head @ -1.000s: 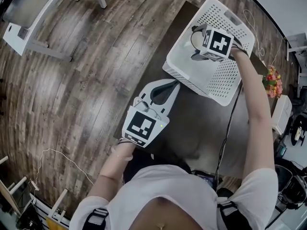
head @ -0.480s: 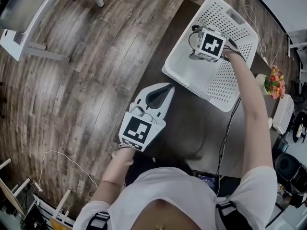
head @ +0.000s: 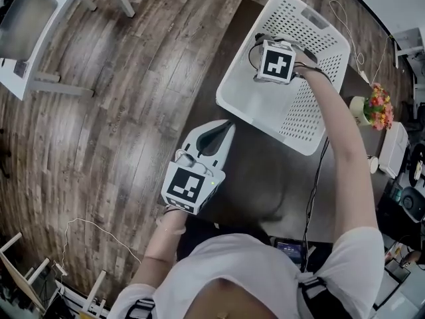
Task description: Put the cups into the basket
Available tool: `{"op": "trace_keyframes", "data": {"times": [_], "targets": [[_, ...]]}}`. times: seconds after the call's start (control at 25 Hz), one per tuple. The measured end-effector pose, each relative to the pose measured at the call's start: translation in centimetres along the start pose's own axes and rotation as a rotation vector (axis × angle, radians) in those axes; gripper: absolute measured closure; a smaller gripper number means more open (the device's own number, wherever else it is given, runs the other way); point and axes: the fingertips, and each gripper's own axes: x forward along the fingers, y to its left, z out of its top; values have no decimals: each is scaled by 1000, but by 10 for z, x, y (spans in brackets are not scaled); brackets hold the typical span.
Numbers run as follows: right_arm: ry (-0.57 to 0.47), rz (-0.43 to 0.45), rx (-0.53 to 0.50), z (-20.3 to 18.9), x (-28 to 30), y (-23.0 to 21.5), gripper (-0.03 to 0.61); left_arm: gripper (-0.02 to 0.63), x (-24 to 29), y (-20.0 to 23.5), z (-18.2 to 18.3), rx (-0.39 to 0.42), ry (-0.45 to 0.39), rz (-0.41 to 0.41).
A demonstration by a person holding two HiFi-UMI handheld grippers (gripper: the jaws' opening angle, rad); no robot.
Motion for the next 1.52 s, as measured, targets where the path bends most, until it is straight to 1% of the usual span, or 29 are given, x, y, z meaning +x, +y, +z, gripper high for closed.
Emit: {"op": "trace_keyframes", "data": {"times": [0.12, 0.2, 0.48, 0.64, 0.76, 1.0, 1.12, 1.24, 1.4, 1.52], "targets": [[56, -48, -99, 0, 5, -2, 133, 603, 0, 1, -1, -11, 6, 5], [77, -58, -123, -2, 8, -2, 133, 603, -1, 1, -2, -14, 7, 7], [85, -63, -138, -3, 8, -1, 133, 602, -2, 3, -4, -33, 2, 11], [44, -15, -128, 0, 1, 7, 135, 603, -2, 3, -5, -33, 2, 5], [54, 6, -157, 0, 3, 12, 135, 603, -2, 3, -6, -40, 6, 6], [91, -30, -188, -4, 8, 6, 133, 603, -3, 6, -7, -43, 8, 12], [72, -57, -176, -1, 6, 0, 133, 602, -1, 5, -7, -47, 9, 8], [43, -96, -194, 5, -3, -8, 132, 603, 0, 3, -7, -47, 9, 0], [69, -85, -225, 2, -8, -7, 132, 603, 0, 1, -5, -47, 4, -3], [71, -65, -212, -2, -10, -2, 132, 603, 0, -1, -4, -45, 3, -5]]}}
